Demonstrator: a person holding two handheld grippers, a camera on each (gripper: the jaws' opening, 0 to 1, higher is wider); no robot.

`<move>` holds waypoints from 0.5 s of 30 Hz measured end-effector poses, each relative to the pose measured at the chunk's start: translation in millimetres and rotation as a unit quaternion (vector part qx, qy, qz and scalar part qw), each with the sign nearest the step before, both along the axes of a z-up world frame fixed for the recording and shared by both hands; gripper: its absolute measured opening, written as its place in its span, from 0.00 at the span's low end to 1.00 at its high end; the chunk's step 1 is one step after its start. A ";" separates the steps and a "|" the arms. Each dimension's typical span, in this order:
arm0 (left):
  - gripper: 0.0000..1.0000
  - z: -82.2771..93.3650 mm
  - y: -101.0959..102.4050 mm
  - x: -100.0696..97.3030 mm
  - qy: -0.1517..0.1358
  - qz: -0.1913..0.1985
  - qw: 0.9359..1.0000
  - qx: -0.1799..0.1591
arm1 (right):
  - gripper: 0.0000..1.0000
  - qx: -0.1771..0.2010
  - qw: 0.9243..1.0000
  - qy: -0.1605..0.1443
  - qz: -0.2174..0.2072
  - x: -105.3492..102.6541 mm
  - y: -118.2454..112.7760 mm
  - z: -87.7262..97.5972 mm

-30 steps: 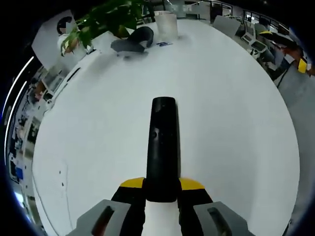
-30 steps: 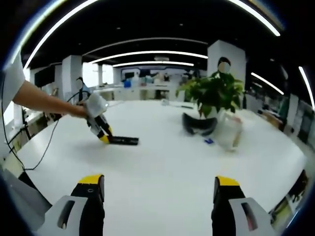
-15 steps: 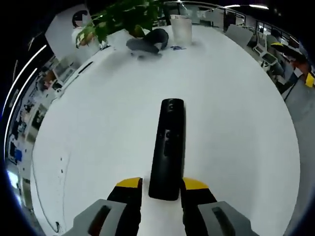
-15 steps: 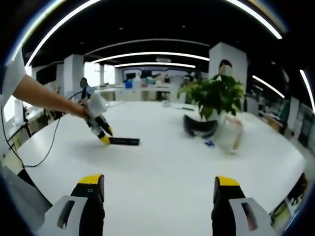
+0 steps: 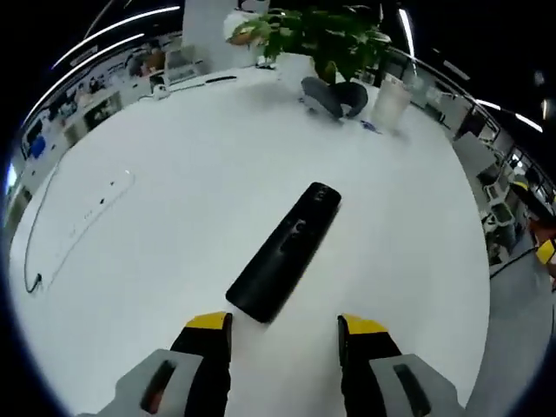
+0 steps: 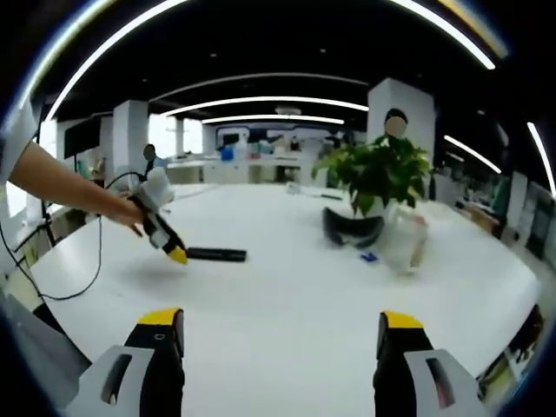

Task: Press the specified remote control buttons in sequence, fully releasing each button before pressing the next.

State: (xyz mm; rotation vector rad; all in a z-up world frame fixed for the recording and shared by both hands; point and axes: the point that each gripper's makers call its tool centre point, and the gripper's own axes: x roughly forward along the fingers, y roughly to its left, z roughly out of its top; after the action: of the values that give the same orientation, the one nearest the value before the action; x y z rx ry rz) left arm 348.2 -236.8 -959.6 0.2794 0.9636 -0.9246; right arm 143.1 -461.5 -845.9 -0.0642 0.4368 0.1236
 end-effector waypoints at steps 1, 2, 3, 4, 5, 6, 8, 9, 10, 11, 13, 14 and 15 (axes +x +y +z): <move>0.56 2.9 0.5 -3.4 -0.001 0.006 1.000 -0.008 | 0.91 -0.002 1.000 0.001 0.001 -0.1 0.4 -0.3; 0.57 7.9 0.2 -11.2 -0.003 0.011 1.000 -0.021 | 0.91 -0.004 1.000 0.001 0.003 -0.2 0.9 -0.5; 0.59 10.2 1.0 -15.4 -0.004 0.015 1.000 -0.025 | 0.91 -0.006 1.000 -0.001 0.005 -0.2 1.8 0.0; 0.58 13.2 2.2 -21.9 -0.004 0.015 0.999 -0.028 | 0.91 -0.006 1.000 -0.002 0.006 -0.3 2.3 0.4; 0.56 19.1 1.7 -27.2 -0.018 0.022 0.999 -0.039 | 0.91 -0.006 1.000 -0.002 0.007 -0.4 2.6 0.5; 0.55 22.3 1.5 -28.1 -0.035 0.020 0.998 -0.046 | 0.91 -0.006 1.000 -0.001 0.007 -0.4 2.6 0.4; 0.58 23.2 7.0 -37.4 -0.045 0.019 0.998 -0.046 | 0.90 -0.002 1.000 -0.001 0.009 -0.6 3.5 0.4; 0.60 25.1 8.1 -43.1 -0.048 0.018 0.998 -0.049 | 0.90 -0.001 1.000 -0.002 0.010 -0.6 3.7 1.0; 0.62 26.6 8.8 -48.0 -0.049 0.017 0.997 -0.051 | 0.90 -0.001 1.000 -0.003 0.010 -0.7 3.6 1.3; 0.64 28.3 10.1 -52.8 -0.052 0.018 0.997 -0.054 | 0.90 -0.001 1.000 -0.003 0.010 -0.7 3.7 1.6; 0.68 32.6 12.3 -64.8 -0.054 0.026 0.996 -0.066 | 0.90 -0.001 1.000 -0.005 0.011 -0.9 4.1 2.2; 0.69 35.2 12.3 -70.5 -0.053 0.032 0.995 -0.074 | 0.90 -0.001 1.000 -0.006 0.012 -1.0 4.3 2.3; 0.69 38.2 12.5 -78.6 -0.055 0.036 0.994 -0.083 | 0.91 -0.001 1.000 -0.006 0.013 -1.1 4.6 2.3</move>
State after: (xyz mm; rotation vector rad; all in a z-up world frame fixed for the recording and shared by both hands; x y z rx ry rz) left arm 269.6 -224.3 -921.3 0.1518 0.7856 -0.9072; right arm 142.1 -456.9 -843.6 -0.0720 0.4246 0.1477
